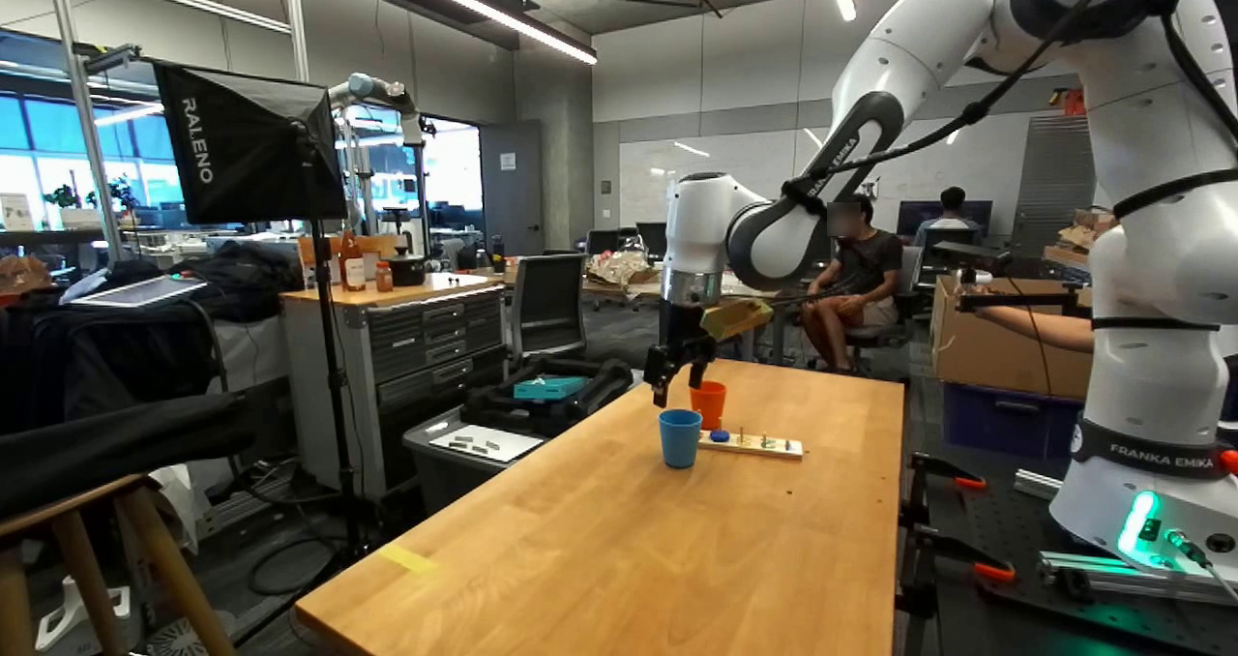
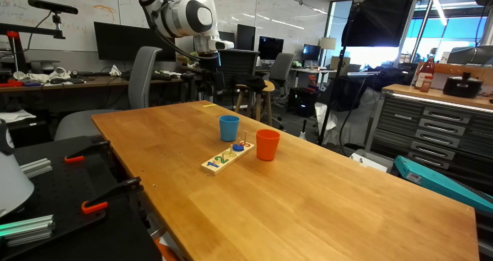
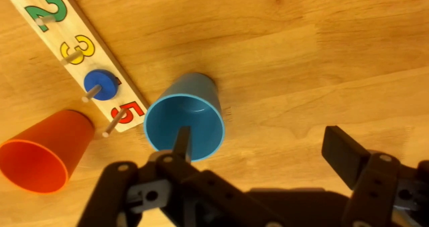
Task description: Put the blue cup in the orange one
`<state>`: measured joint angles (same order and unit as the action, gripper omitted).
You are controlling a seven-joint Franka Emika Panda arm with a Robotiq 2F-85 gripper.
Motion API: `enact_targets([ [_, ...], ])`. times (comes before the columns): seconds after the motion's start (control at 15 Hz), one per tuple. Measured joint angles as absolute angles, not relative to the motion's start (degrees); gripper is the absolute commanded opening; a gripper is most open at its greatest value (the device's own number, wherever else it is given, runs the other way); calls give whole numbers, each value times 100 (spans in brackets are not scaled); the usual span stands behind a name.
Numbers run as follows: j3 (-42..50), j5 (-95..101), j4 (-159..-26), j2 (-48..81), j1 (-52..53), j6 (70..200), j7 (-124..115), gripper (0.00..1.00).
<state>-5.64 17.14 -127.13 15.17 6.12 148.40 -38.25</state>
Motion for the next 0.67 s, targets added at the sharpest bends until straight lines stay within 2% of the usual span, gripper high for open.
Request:
enact_targets([
  [0.67,166,1759,-11660,2794,1471,14884,-4385,100],
])
